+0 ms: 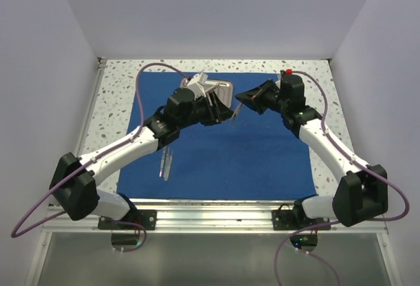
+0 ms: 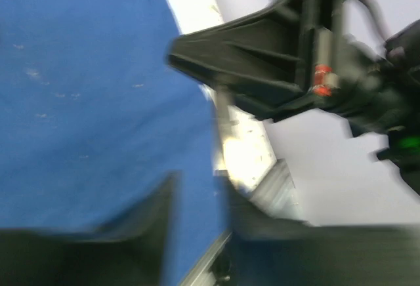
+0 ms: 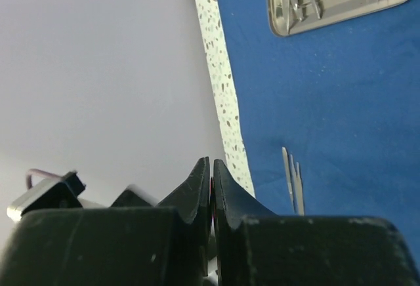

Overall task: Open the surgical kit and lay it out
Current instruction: Place the medical item in the surgical kit.

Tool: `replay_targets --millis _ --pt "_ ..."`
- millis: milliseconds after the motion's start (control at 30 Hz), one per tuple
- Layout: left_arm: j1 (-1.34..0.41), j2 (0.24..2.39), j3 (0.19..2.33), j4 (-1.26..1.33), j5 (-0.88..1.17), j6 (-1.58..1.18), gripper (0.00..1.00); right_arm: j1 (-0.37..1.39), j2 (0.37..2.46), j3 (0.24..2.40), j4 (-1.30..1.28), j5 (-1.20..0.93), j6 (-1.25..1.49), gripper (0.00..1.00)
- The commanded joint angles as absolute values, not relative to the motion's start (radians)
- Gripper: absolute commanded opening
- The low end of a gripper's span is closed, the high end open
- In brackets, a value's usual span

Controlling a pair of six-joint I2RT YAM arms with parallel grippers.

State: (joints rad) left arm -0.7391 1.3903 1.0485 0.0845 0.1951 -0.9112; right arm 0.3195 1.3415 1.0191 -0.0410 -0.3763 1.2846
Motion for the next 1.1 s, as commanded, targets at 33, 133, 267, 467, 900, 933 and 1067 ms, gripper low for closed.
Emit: replay_targets --millis 33,133,267,467,900,933,1067 --pt "-0.739 1.422 1.17 -0.073 0.131 -0.809 0.92 0.292 1.275 1.071 -0.223 -0.376 1.133 0.0" --pt "-0.73 1.414 1.192 -0.214 0.04 -0.743 1.0 0.279 1.253 1.117 -0.409 -0.321 0.948 0.0" --pt "-0.672 1.347 1.155 -0.378 -0.095 -0.687 0.99 0.279 1.269 1.189 -0.674 -0.226 0.7 0.0" --pt "-0.559 1.295 1.17 -0.485 -0.192 -0.582 1.0 0.325 1.312 1.097 -0.879 -0.059 0.505 0.0" --pt "-0.538 1.31 1.203 -0.494 -0.204 -0.566 1.0 0.528 1.46 0.887 -0.692 0.167 0.505 0.0" --pt "-0.538 1.31 1.204 -0.497 -0.203 -0.565 1.0 0.528 1.477 0.885 -0.675 0.19 0.509 0.0" --pt "-0.538 1.304 1.216 -0.521 -0.209 -0.54 1.0 0.528 1.482 0.876 -0.638 0.241 0.537 0.0"
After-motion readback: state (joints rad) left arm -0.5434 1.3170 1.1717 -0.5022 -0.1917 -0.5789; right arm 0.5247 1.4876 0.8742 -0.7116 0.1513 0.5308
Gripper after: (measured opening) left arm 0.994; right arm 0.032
